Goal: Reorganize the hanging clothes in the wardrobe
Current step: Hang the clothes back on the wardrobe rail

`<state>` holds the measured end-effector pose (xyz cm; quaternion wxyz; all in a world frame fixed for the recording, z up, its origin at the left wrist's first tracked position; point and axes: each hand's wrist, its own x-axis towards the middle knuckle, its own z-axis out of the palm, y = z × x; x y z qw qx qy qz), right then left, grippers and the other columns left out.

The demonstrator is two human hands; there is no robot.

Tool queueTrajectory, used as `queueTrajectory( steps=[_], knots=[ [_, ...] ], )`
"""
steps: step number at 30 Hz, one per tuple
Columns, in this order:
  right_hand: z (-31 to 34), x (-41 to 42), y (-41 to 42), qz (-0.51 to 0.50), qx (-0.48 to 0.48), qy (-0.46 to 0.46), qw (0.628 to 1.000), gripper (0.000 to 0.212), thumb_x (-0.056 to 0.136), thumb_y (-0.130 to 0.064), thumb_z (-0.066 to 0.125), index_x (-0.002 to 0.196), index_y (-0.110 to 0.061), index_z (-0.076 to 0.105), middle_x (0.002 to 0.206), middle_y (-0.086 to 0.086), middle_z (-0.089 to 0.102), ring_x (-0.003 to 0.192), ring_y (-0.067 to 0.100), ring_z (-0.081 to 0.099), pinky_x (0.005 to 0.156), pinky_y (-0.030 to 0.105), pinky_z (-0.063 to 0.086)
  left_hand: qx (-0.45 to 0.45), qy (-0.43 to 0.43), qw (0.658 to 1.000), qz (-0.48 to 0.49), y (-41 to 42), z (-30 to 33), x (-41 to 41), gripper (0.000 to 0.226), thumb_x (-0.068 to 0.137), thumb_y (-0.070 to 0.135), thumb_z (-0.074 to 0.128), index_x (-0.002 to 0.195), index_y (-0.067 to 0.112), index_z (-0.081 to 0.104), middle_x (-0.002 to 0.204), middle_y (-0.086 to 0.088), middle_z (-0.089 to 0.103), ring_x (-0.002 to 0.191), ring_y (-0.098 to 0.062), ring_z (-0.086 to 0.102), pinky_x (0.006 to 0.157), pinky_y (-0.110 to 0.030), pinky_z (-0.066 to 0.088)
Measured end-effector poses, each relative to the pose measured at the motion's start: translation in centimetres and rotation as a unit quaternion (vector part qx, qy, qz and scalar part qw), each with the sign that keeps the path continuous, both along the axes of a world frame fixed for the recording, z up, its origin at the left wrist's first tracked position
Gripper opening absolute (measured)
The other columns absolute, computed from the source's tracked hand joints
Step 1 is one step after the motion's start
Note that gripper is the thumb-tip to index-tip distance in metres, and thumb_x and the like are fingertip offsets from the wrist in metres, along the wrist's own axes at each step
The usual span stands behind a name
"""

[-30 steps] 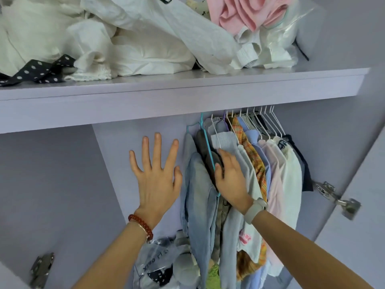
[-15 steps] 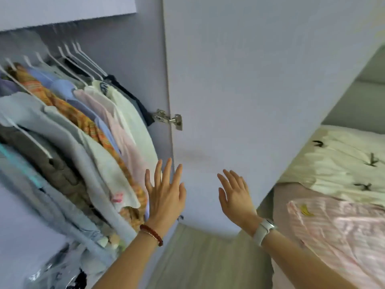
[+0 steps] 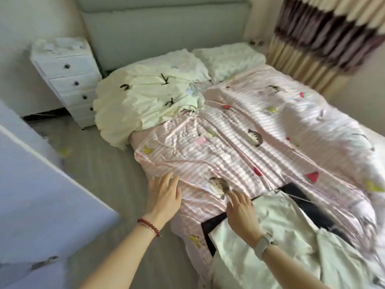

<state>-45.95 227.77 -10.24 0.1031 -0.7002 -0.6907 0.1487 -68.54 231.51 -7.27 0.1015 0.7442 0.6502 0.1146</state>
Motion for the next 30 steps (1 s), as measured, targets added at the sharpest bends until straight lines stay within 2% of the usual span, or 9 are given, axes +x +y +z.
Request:
queueTrajectory(
  steps=[5,8,12,17,20,24,26,28,30],
  knots=[
    [-3.4,13.7,-3.3,-0.18,-0.091,0.0,0.979,0.039,0.095,-0.02,0.039,0.133,-0.013,0.041,0.142,0.006,0.039,0.13,0.023,0.036,0.103,0.033,0.033,-0.051,0.007,0.988,-0.148,2.9,-3.9,13.8,0.037,0.091,0.022,0.046,0.127,0.014,0.053,0.133,-0.003,0.051,0.126,-0.018,0.042,0.106,-0.036,0.025],
    [-5.1,20.8,-5.4,-0.272,-0.111,0.013,0.956,0.037,0.092,-0.014,0.044,0.128,-0.006,0.047,0.133,0.013,0.048,0.122,0.03,0.044,0.098,0.038,0.037,-0.093,0.02,0.97,-0.222,3.9,-6.4,21.1,0.038,0.094,0.026,0.036,0.13,0.021,0.046,0.134,0.003,0.046,0.127,-0.012,0.036,0.107,-0.029,0.018],
    [-7.4,29.6,-7.2,-0.384,-0.132,0.04,0.913,0.033,0.088,-0.006,0.045,0.12,0.003,0.05,0.125,0.022,0.051,0.115,0.038,0.046,0.096,0.043,0.038,-0.144,0.039,0.944,-0.293,4.9,-9.9,29.2,0.038,0.093,0.024,0.036,0.13,0.02,0.045,0.13,0.004,0.048,0.121,-0.014,0.04,0.1,-0.027,0.026],
    [-10.7,38.0,-7.1,-0.434,-0.123,-0.028,0.892,0.049,0.087,-0.01,0.043,0.135,-0.005,0.036,0.144,0.014,0.035,0.133,0.03,0.031,0.108,0.045,0.027,-0.222,0.016,0.917,-0.33,5.5,-13.8,36.0,0.04,0.093,0.018,0.04,0.133,0.016,0.042,0.135,-0.002,0.044,0.125,-0.02,0.037,0.101,-0.029,0.027],
    [-12.5,40.9,-6.1,-0.449,-0.156,-0.023,0.88,0.053,0.089,-0.016,0.041,0.14,-0.011,0.029,0.148,0.007,0.03,0.136,0.024,0.025,0.109,0.047,0.019,-0.254,0.025,0.908,-0.331,5.6,-15.2,37.8,0.044,0.092,0.016,0.041,0.136,0.018,0.039,0.135,-0.003,0.042,0.124,-0.022,0.036,0.103,-0.031,0.028],
    [-14.1,42.1,-5.6,-0.456,-0.178,-0.018,0.872,0.039,0.09,-0.024,0.043,0.128,-0.013,0.047,0.125,0.019,0.05,0.119,0.034,0.043,0.101,0.047,0.03,-0.277,0.041,0.9,-0.334,5.9,-16.0,38.7,0.048,0.09,0.014,0.041,0.138,0.015,0.035,0.141,-0.006,0.036,0.127,-0.026,0.034,0.105,-0.036,0.029],
    [-14.0,41.5,-5.8,-0.461,-0.124,-0.001,0.879,0.026,0.091,-0.024,0.048,0.105,-0.005,0.059,0.105,0.024,0.055,0.108,0.039,0.047,0.094,0.05,0.038,-0.271,0.043,0.903,-0.33,6.3,-15.9,38.9,0.053,0.09,0.014,0.042,0.142,0.013,0.028,0.148,-0.011,0.025,0.135,-0.026,0.025,0.11,-0.036,0.023],
    [-13.4,40.4,-6.5,-0.454,-0.031,0.027,0.89,0.017,0.088,-0.015,0.057,0.084,0.002,0.061,0.085,0.025,0.056,0.098,0.043,0.052,0.086,0.055,0.041,-0.232,0.046,0.915,-0.327,6.6,-15.4,39.1,0.059,0.091,0.019,0.043,0.145,0.015,0.019,0.153,-0.011,0.013,0.14,-0.026,0.013,0.112,-0.037,0.017],
    [-12.4,39.1,-7.4,-0.423,0.039,0.042,0.904,0.011,0.083,-0.007,0.063,0.076,0.002,0.061,0.078,0.023,0.056,0.094,0.047,0.054,0.078,0.056,0.045,-0.179,0.048,0.93,-0.319,7.0,-14.5,39.6,0.067,0.092,0.027,0.044,0.148,0.022,0.006,0.156,-0.008,0.001,0.142,-0.025,0.001,0.113,-0.043,0.012]
  ],
)
